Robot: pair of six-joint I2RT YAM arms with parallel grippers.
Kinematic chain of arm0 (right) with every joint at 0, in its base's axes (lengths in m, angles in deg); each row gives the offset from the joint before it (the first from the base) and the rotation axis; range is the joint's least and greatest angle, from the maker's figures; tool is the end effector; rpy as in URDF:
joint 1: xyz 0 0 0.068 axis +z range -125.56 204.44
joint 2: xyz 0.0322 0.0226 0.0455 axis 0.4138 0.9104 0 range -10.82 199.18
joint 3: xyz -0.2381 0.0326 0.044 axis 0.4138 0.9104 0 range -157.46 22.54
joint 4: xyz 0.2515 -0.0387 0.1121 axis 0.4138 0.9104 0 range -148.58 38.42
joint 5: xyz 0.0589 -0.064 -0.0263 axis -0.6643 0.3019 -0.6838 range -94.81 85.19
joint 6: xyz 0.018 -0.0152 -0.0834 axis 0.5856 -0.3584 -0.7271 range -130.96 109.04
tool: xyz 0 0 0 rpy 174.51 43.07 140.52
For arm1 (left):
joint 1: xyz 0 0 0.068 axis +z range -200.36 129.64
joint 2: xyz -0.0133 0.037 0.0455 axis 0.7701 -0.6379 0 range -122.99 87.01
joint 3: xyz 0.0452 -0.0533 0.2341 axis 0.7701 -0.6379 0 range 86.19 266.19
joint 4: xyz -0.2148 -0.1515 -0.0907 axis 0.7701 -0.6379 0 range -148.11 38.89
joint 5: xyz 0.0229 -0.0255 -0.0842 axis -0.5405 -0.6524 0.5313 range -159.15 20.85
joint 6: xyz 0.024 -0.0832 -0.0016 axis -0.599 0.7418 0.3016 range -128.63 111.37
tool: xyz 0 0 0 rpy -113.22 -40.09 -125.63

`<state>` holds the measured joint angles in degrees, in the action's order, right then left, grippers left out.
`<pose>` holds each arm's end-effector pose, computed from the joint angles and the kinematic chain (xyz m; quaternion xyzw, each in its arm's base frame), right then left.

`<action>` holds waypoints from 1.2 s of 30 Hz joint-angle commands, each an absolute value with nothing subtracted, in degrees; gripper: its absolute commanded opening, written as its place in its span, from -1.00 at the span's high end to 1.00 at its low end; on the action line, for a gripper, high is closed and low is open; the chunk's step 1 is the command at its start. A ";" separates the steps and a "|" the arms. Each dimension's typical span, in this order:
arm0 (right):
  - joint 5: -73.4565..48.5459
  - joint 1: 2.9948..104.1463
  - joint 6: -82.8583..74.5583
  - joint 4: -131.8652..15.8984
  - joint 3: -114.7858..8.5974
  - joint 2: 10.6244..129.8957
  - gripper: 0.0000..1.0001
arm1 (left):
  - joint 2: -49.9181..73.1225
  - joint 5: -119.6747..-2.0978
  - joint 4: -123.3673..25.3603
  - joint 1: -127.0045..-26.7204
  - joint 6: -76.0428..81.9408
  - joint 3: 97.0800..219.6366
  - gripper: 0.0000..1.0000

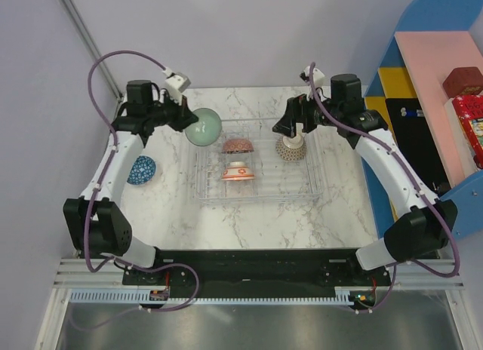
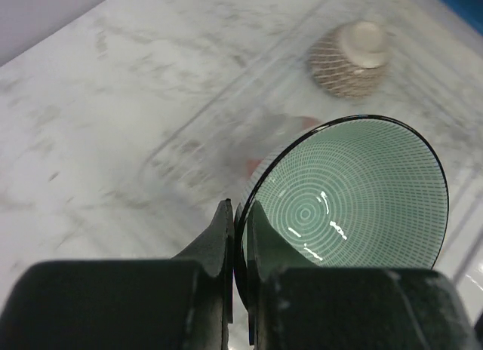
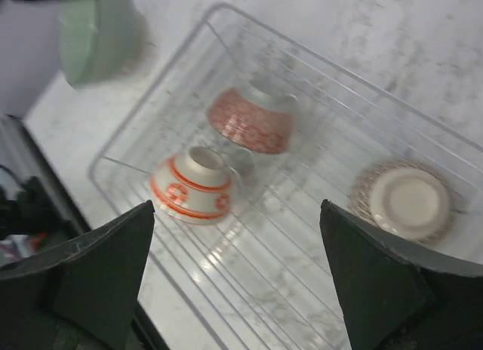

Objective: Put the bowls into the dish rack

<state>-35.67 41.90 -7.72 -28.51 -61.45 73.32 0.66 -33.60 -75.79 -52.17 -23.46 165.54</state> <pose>0.3503 0.1514 0.3357 -0.2349 0.8130 0.3132 0.4311 0.3875 -0.0568 0.3034 0.2675 0.8013 -0.2122 0.4913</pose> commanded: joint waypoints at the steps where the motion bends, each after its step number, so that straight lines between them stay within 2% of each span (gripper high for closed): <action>1: -63.14 40.27 5.36 -36.76 -63.16 76.62 -0.95 | 1.40 -23.10 -73.61 -63.08 -20.33 165.12 0.96; 4: -69.83 40.09 12.37 -43.97 -60.00 78.82 -0.95 | 0.35 -23.96 -72.12 -68.09 -19.79 164.85 0.96; 21: -74.95 40.26 30.16 -68.76 -47.95 81.20 -0.95 | 3.86 -30.74 -64.65 -75.23 -18.56 163.27 0.96; 36: -75.47 40.70 28.32 -67.28 -46.81 82.96 -0.95 | 6.68 -34.34 -62.89 -78.05 -19.18 163.36 0.96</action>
